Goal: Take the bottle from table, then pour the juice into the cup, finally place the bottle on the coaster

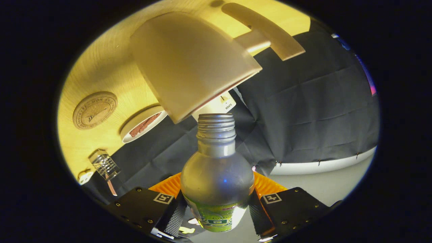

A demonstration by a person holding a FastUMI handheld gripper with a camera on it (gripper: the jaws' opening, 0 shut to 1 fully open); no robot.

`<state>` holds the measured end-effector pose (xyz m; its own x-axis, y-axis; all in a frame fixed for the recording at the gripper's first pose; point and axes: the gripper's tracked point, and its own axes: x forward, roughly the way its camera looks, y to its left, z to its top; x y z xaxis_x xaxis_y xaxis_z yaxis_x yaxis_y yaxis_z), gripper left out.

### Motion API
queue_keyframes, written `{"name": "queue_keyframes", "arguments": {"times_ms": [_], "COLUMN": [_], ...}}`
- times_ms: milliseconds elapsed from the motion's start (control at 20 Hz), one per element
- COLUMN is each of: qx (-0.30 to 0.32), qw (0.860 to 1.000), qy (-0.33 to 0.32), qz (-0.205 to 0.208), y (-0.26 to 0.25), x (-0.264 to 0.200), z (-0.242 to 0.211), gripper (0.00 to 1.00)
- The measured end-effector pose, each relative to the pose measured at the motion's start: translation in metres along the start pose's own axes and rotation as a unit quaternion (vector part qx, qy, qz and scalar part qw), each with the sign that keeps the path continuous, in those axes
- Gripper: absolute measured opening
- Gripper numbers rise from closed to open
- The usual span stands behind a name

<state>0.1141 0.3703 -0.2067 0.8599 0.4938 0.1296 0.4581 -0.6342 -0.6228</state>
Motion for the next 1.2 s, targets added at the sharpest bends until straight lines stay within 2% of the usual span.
{"name": "queue_keyframes", "arguments": {"times_ms": [500, 750, 950, 1200], "qx": [0.137, 0.170, 0.239, 0.317], "qw": [0.990, 0.984, 0.968, 0.942], "qy": [0.038, 0.046, 0.058, 0.076], "qz": [0.008, 0.006, 0.046, 0.077], "y": [0.009, 0.010, 0.023, 0.035], "x": [-0.003, -0.004, -0.008, -0.012], "z": [-0.022, -0.023, -0.019, -0.020], "gripper": [0.80, 0.80, 0.80, 0.80]}}
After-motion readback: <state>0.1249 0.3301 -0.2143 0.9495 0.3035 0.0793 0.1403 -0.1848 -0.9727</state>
